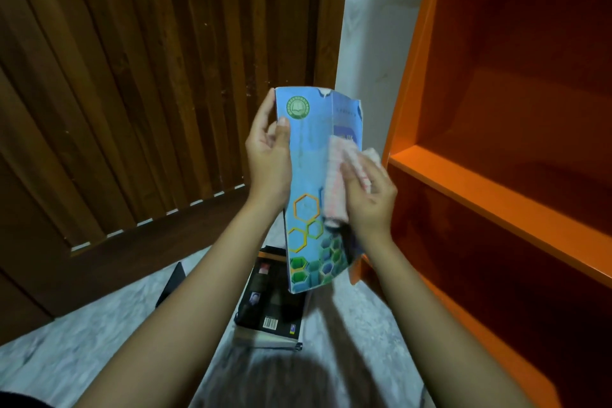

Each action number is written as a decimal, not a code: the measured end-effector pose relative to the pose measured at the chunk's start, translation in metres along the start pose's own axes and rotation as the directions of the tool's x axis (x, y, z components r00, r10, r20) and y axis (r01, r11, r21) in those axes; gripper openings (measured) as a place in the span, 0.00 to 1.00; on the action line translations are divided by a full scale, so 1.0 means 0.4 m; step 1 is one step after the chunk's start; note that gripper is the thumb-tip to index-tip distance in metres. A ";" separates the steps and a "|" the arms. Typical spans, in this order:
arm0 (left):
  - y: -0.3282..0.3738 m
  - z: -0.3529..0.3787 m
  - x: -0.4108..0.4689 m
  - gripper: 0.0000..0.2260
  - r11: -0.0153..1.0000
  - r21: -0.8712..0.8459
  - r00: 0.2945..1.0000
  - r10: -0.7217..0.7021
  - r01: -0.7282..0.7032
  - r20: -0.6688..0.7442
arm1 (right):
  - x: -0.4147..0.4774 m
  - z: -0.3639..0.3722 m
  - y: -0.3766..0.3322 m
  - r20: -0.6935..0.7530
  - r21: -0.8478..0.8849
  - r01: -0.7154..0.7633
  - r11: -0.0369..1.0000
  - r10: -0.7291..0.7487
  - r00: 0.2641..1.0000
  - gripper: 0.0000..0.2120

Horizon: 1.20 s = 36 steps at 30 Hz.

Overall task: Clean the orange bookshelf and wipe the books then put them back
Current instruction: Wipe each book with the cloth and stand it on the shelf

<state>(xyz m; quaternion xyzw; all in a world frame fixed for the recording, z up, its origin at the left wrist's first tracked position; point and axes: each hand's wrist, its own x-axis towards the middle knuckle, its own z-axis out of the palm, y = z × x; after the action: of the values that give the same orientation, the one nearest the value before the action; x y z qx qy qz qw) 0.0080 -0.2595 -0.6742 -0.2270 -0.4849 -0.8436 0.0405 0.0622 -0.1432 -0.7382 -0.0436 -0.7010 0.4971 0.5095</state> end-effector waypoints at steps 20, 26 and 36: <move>0.061 -0.005 0.059 0.17 0.998 -0.047 0.997 0.040 -0.043 -0.061 | -0.106 -0.045 0.103 0.111 -0.107 -0.310 0.945 0.321 0.940 0.12; 0.088 0.101 0.076 0.17 0.989 -0.127 0.989 0.095 -0.081 0.117 | 0.140 -0.146 0.022 0.302 0.384 -0.466 0.797 0.368 0.879 0.08; 0.016 0.322 0.207 0.19 0.963 -0.103 0.945 0.263 -0.247 0.193 | 0.394 -0.322 0.034 0.201 0.333 -0.336 0.881 0.282 0.938 0.22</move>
<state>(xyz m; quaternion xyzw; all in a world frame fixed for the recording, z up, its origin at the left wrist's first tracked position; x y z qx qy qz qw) -0.0196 -0.1425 -0.5790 -0.3750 -0.4198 -0.8216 0.0904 0.0787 0.0372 -0.6441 -0.0235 -0.6168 0.6945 0.3697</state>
